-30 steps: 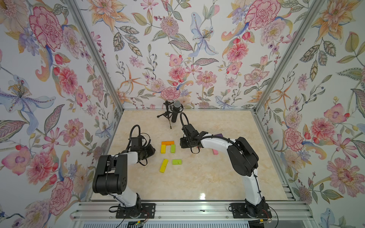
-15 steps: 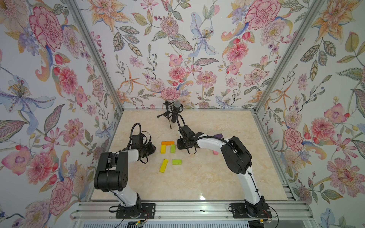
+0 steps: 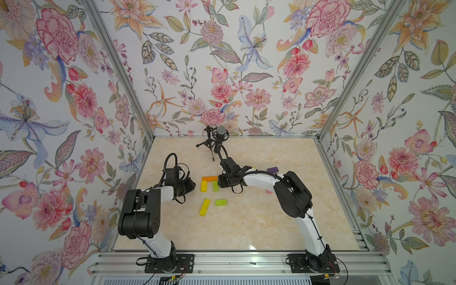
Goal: Assemble the letter p with building blocks
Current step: Assemble the building block at the center of the board.
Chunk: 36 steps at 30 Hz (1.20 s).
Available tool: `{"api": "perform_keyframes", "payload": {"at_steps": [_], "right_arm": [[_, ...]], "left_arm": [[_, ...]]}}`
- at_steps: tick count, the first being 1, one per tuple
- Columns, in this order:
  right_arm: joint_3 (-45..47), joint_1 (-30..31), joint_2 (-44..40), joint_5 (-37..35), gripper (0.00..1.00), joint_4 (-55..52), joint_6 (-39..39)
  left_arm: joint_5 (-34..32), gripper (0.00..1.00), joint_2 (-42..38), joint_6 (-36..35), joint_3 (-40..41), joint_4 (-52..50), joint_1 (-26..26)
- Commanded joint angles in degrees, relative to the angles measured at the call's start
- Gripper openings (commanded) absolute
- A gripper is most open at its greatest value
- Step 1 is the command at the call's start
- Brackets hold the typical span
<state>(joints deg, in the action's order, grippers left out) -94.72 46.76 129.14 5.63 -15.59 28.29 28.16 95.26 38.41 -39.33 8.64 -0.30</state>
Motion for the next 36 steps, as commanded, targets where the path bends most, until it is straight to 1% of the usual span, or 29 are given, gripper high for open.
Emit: {"api": "perform_keyframes", "payload": {"at_steps": [1,6,10,12,17,20,25,36], "right_arm": [[-0.8,0.2,1.4,-0.1,0.29,-1.1,0.3],[1.0,-0.6,-0.4,-1.8,0.29,-1.1,0.0],[0.7,-1.0,-0.9,-2.1,0.29,-1.1,-0.3],[0.2,-1.1,-0.7,-2.2,0.29,-1.2,-0.6],[0.8,-1.3,-1.4,-1.6,0.29,-1.2,-0.3],[2.4,-1.1,-2.2,-1.3,0.29,-1.2,0.0],[5.5,-0.3,-3.8,-1.4,0.29,-1.2,0.3],[9.4,1.7,-6.1,-1.2,0.29,-0.9,1.7]], "left_arm": [[0.0,0.19,0.6,0.4,-1.3,-0.2,0.4],[-0.1,0.19,0.8,0.4,-1.4,-0.2,0.5],[0.1,0.18,0.8,0.6,-1.7,-0.2,0.5],[0.5,0.16,0.7,0.6,-1.7,-0.3,0.5],[0.7,0.15,-1.3,1.3,1.3,-0.1,1.8],[-0.2,0.15,-2.7,1.6,3.0,0.2,2.3],[-0.3,0.15,-2.8,1.3,3.9,0.1,2.5],[-0.6,0.15,-2.7,1.0,3.2,-0.3,3.1]]}}
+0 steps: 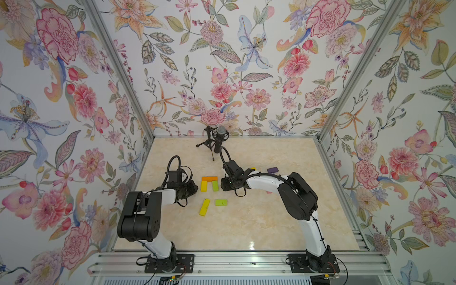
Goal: Assemble the letter p with building blocks
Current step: Adjust the building block at the center of the board.
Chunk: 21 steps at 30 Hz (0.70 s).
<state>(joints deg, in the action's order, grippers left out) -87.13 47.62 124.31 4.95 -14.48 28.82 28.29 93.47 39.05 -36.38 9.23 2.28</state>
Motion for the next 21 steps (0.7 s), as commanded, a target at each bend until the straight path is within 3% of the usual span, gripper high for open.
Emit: {"api": "perform_keyframes", "payload": {"at_steps": [1,21], "right_arm": [[1.8,1.1,-1.3,-0.4,0.29,-2.1,1.3],[0.7,2.3,-0.2,0.3,0.29,-2.0,1.9]], "left_arm": [[-0.7,0.15,-0.9,0.4,0.1,-0.8,0.5],[-1.0,0.15,-0.9,-0.4,0.6,-0.9,0.4]]}}
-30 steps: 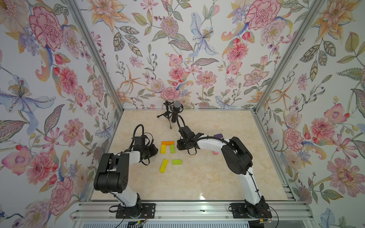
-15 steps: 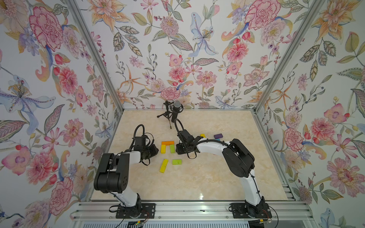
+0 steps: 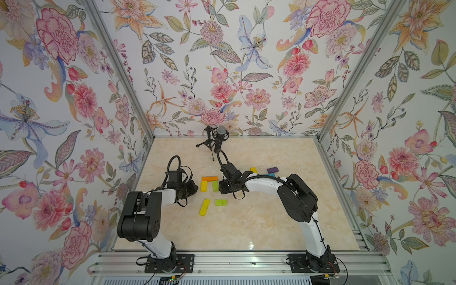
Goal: Assemble the letter p with building blocks
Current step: Adjust the building block at the center of the board.
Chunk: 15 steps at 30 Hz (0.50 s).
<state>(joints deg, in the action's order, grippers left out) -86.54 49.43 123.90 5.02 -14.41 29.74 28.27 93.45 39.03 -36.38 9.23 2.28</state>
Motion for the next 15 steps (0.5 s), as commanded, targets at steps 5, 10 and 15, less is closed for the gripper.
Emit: {"api": "perform_keyframes", "payload": {"at_steps": [5,10,15], "right_arm": [[-0.2,0.7,0.3,0.4,0.29,-2.1,0.9],[-0.3,0.8,0.6,0.6,0.29,-2.1,0.9],[-0.4,0.8,0.6,0.4,0.29,-2.1,0.8]], "left_arm": [[-0.9,0.14,-0.7,-0.3,0.6,-0.9,0.5],[-1.0,0.15,-1.0,-0.4,0.6,-1.1,0.5],[-1.1,0.15,-1.0,-0.4,0.6,-1.1,0.5]]}}
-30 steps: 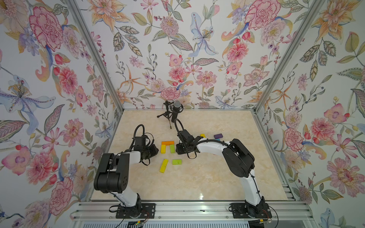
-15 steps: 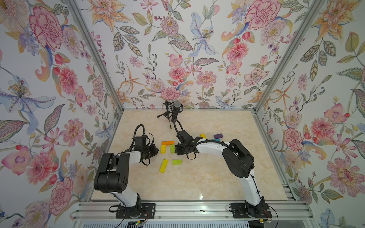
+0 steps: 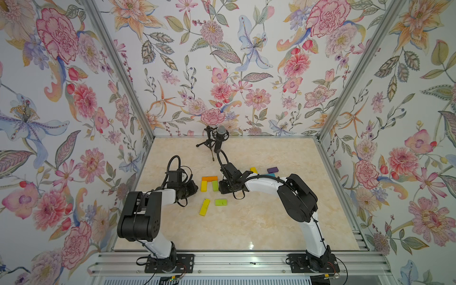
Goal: Assemble the letter p with building blocks
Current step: Adjust the building block at the center of the board.
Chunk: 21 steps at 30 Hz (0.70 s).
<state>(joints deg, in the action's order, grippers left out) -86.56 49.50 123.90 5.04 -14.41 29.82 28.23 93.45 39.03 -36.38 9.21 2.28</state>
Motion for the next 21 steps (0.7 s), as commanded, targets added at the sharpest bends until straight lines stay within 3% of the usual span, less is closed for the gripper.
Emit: {"api": "perform_keyframes", "payload": {"at_steps": [1,21], "right_arm": [[-0.4,0.7,0.5,0.5,0.29,-2.1,0.7],[-1.1,1.0,1.0,0.9,0.29,-2.1,0.5]], "left_arm": [[-1.1,0.15,-0.9,-0.3,0.6,-1.0,0.5],[-1.0,0.14,-0.9,-0.4,0.6,-1.1,0.5]]}}
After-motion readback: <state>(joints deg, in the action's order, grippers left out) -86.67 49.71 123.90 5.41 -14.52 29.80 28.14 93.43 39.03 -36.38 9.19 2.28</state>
